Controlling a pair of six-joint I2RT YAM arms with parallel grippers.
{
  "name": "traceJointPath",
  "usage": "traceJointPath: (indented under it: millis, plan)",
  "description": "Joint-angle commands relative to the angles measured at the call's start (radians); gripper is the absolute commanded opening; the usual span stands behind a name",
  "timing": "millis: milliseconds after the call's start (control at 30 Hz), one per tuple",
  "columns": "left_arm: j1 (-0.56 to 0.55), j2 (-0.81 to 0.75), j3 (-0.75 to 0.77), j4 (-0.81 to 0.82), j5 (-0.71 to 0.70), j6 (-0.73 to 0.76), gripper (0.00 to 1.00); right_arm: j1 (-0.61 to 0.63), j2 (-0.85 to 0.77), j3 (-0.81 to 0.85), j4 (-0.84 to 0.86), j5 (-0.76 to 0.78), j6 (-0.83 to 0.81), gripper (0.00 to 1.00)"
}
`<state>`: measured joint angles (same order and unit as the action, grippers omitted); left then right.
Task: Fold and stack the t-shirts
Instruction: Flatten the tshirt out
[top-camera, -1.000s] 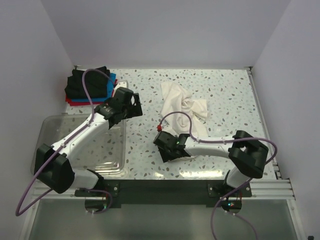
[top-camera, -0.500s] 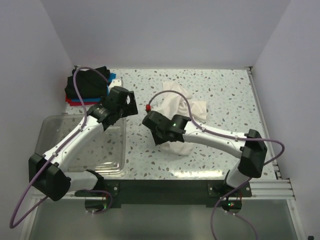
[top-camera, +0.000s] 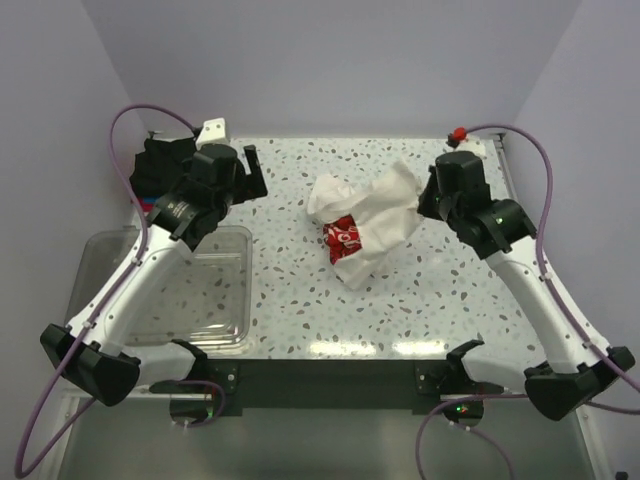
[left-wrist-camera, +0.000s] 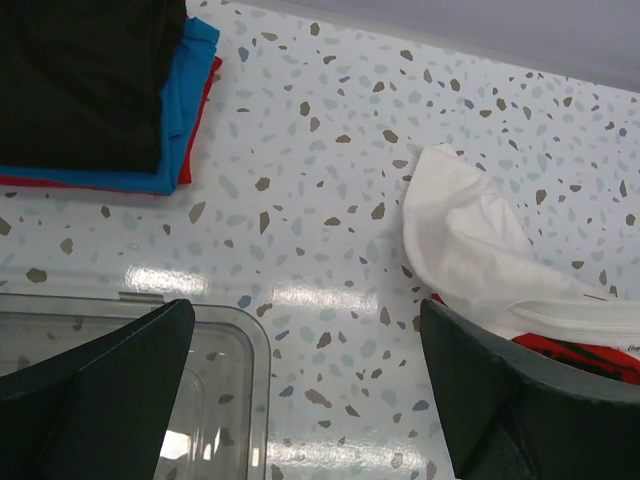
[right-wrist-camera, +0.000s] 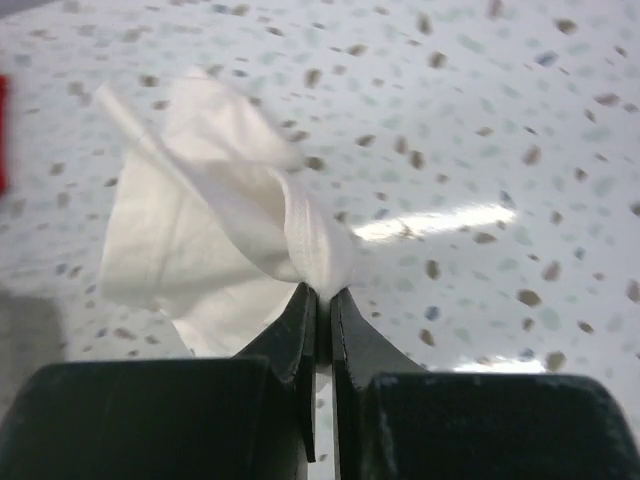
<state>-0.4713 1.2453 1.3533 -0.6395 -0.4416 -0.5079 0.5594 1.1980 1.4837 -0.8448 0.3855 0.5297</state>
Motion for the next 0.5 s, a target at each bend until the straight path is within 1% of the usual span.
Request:
traceJointPath:
  millis: [0, 33, 67, 133, 167, 233, 267, 333, 467]
  plan:
    - [0.003, -0.009, 0.009, 0.021, 0.056, 0.028, 1.00, -0.160, -0.014, -0.178, 0.036, -0.008, -0.050, 0.01]
    - [0.002, -0.012, 0.001, 0.026, 0.075, 0.022, 1.00, -0.238, -0.011, -0.218, 0.045, -0.007, -0.047, 0.04]
    - [-0.001, -0.012, -0.017, 0.029, 0.090, 0.016, 1.00, -0.272, -0.003, -0.288, 0.061, -0.007, -0.037, 0.24]
    - [-0.030, -0.014, -0.036, 0.034, 0.100, 0.006, 1.00, -0.326, 0.018, -0.336, 0.062, 0.004, -0.034, 0.50]
    - [-0.042, -0.014, -0.051, 0.034, 0.095, 0.003, 1.00, -0.328, 0.038, -0.356, 0.049, 0.013, -0.033, 0.65]
    - [-0.084, -0.010, -0.062, 0.032, 0.078, -0.001, 1.00, -0.326, 0.043, -0.362, 0.056, -0.022, -0.037, 0.73]
    - [-0.096, -0.009, -0.075, 0.031, 0.072, -0.007, 1.00, -0.328, 0.032, -0.379, 0.090, -0.046, -0.055, 0.79]
    - [-0.119, -0.004, -0.091, 0.038, 0.069, -0.023, 1.00, -0.328, 0.026, -0.396, 0.121, -0.106, -0.071, 0.82]
    - [-0.170, 0.014, -0.121, 0.055, 0.069, -0.052, 1.00, -0.328, 0.055, -0.408, 0.147, -0.123, -0.083, 0.84]
